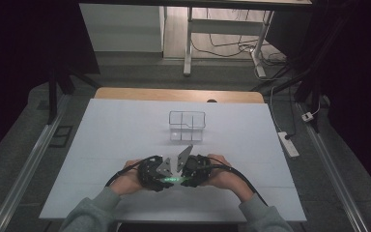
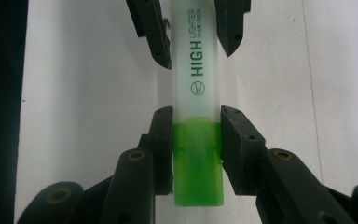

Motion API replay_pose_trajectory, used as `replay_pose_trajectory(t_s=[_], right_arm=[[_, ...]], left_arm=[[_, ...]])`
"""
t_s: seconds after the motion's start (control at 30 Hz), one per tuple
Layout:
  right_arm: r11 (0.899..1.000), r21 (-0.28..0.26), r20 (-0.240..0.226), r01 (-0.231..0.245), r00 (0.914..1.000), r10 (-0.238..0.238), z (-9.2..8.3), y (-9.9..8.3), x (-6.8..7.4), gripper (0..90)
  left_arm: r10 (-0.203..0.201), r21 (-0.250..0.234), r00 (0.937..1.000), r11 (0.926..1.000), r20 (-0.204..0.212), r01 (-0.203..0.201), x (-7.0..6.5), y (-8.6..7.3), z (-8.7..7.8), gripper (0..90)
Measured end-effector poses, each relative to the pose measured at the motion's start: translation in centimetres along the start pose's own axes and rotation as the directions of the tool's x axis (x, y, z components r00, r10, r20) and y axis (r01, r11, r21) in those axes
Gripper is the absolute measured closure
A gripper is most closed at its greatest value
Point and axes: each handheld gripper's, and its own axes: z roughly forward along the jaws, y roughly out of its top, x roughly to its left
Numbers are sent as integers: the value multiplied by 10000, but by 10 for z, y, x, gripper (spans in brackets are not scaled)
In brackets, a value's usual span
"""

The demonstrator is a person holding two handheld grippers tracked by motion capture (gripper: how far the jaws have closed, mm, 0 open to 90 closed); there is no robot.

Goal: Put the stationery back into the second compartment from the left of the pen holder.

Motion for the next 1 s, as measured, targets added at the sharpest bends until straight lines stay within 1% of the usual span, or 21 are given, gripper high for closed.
replay_pose_trajectory(t_s=[0.07,0.1,0.17,0.2,0.23,0.27,0.33,0.37,0.4,0.43,0.47,0.5,0.57,0.6,0.63,0.67,0.77,0.87,0.93,0.97,1.0], right_arm=[[10000,39,96,-57,9999,57,0,0,1,661],[9998,114,-166,-189,9997,191,0,0,1,659],[9999,-12,21,-166,9999,166,-1,0,1,653],[9998,-132,-33,-176,9998,176,-2,0,0,654],[9994,-236,54,-236,9997,237,-4,0,0,653],[9993,-304,152,-223,9996,228,-5,-1,0,650],[9974,-725,298,7,9996,15,-6,-1,-3,641],[9960,-886,352,-62,9993,94,-8,-1,-4,634],[9940,-1075,551,-193,9982,254,-11,-2,-4,610],[9896,-1377,527,-411,9974,488,-13,-3,-5,575],[9846,-1639,453,-614,9965,697,-16,-4,-7,545],[9796,-1852,537,-778,9946,891,-19,-6,-7,528],[9694,-2254,922,-974,9884,1208,-23,-9,-9,492],[9582,-2603,1142,-1187,9817,1526,-25,-11,-10,479],[9509,-2833,1251,-1246,9783,1654,-26,-13,-11,472],[9418,-3055,1352,-1399,9727,1884,-28,-15,-12,463],[9078,-3767,1547,-1842,9537,2577,-34,-21,-16,458],[8794,-4249,1700,-2146,9353,3104,-39,-26,-18,449],[8662,-4416,1689,-2339,9265,3362,-41,-29,-19,440],[8566,-4547,1692,-2437,9207,3518,-41,-31,-19,435],[8524,-4600,1750,-2487,9158,3616,-42,-32,-20,428]], left_arm=[[30,74,10000,10000,18,-30,-1,0,1,613],[338,353,9994,9988,22,-339,0,1,1,620],[516,476,9986,9975,77,-519,-2,1,2,645],[401,398,9992,9984,11,-401,-3,1,4,650],[366,361,9993,9987,-7,-366,-2,1,3,651],[220,219,9998,9995,7,-220,-2,0,2,652],[22,-8,10000,10000,-54,-22,-1,-2,0,653],[-83,-101,9999,9999,-87,82,1,-3,-2,654],[-178,-133,9997,9998,-151,176,2,-4,-3,654],[-272,-157,9993,9995,-258,268,4,-6,-4,654],[-390,-191,9986,9991,-345,383,5,-7,-6,655],[-517,-271,9978,9984,-407,506,7,-9,-7,655],[-801,-426,9955,9960,-508,780,10,-13,-10,655],[-915,-484,9942,9949,-567,888,11,-14,-10,655],[-1064,-545,9922,9932,-644,1029,13,-15,-11,655],[-1202,-616,9901,9914,-724,1158,14,-17,-13,655],[-1644,-960,9827,9831,-850,1562,18,-21,-17,655],[-1954,-1244,9767,9751,-886,1838,21,-25,-20,654],[-2154,-1425,9722,9691,-919,2012,22,-27,-21,654],[-2210,-1504,9707,9670,-947,2055,23,-28,-22,654],[-2273,-1584,9690,9647,-970,2105,23,-29,-23,654]])
